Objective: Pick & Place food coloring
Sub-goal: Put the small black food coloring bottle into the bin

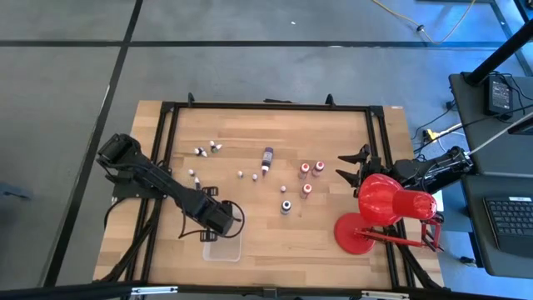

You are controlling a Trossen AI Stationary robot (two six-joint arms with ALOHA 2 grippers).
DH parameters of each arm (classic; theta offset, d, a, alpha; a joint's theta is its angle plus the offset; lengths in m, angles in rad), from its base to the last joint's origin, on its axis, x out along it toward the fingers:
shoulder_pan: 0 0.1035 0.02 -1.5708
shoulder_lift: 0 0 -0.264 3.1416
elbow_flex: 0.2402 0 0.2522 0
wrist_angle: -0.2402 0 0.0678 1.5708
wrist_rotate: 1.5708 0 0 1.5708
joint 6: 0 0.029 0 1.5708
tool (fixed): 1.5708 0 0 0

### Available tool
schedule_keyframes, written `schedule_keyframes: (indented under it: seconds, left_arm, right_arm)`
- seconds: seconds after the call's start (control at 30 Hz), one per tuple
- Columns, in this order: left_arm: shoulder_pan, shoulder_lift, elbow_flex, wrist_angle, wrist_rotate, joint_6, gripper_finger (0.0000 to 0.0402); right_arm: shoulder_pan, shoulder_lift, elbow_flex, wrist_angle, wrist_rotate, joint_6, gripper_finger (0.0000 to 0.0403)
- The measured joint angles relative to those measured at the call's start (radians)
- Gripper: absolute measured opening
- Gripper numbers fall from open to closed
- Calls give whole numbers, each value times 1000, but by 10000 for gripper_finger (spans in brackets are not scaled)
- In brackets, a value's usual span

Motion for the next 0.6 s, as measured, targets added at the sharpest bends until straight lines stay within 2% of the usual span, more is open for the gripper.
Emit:
schedule_keyframes:
  seconds: [0.27, 0.43, 0.6]
  left_arm:
    - [0, 0, 0, 1, -6, 64, 95]
    - [0, 0, 0, 1, -6, 70, 96]
    - [0, 0, 0, 1, -6, 144, 91]
  right_arm:
    - [0, 0, 0, 0, 0, 0, 239]
    - [0, 0, 0, 0, 0, 0, 239]
    - [0, 0, 0, 0, 0, 0, 239]
